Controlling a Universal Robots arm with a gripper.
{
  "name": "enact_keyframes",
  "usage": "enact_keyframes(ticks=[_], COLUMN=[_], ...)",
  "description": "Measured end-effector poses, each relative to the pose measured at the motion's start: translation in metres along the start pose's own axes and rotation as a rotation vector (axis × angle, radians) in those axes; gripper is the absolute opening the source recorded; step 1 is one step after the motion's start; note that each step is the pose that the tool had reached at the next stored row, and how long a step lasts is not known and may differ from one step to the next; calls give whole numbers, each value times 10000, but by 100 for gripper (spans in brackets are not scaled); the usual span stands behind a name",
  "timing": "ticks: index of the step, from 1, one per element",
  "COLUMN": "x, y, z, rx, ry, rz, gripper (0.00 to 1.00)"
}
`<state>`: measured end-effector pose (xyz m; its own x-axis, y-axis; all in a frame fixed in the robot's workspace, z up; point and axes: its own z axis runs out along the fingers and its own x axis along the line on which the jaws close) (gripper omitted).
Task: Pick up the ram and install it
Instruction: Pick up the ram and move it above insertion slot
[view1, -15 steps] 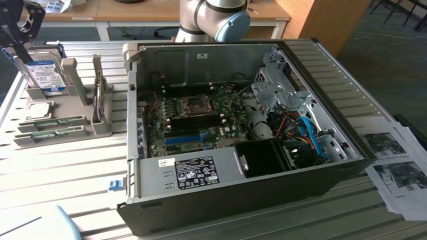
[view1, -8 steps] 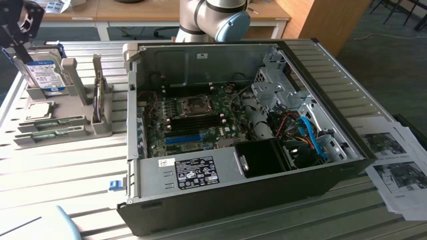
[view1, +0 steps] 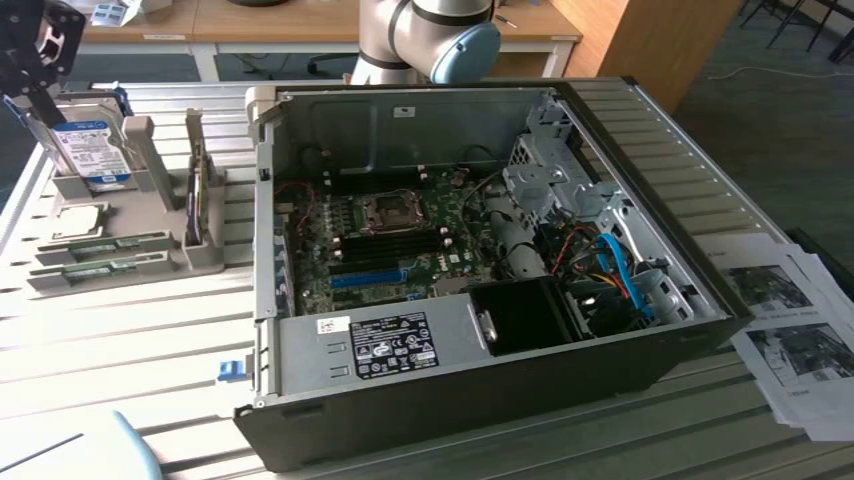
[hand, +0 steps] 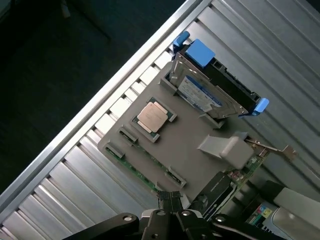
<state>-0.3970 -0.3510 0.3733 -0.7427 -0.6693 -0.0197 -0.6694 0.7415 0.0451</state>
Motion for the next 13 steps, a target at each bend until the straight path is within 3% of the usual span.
enact_keyframes(ticks=[13], x=[0], y=[0], z=[2], rx=[-29], ry=[66], rz=[-1482], gripper=[9])
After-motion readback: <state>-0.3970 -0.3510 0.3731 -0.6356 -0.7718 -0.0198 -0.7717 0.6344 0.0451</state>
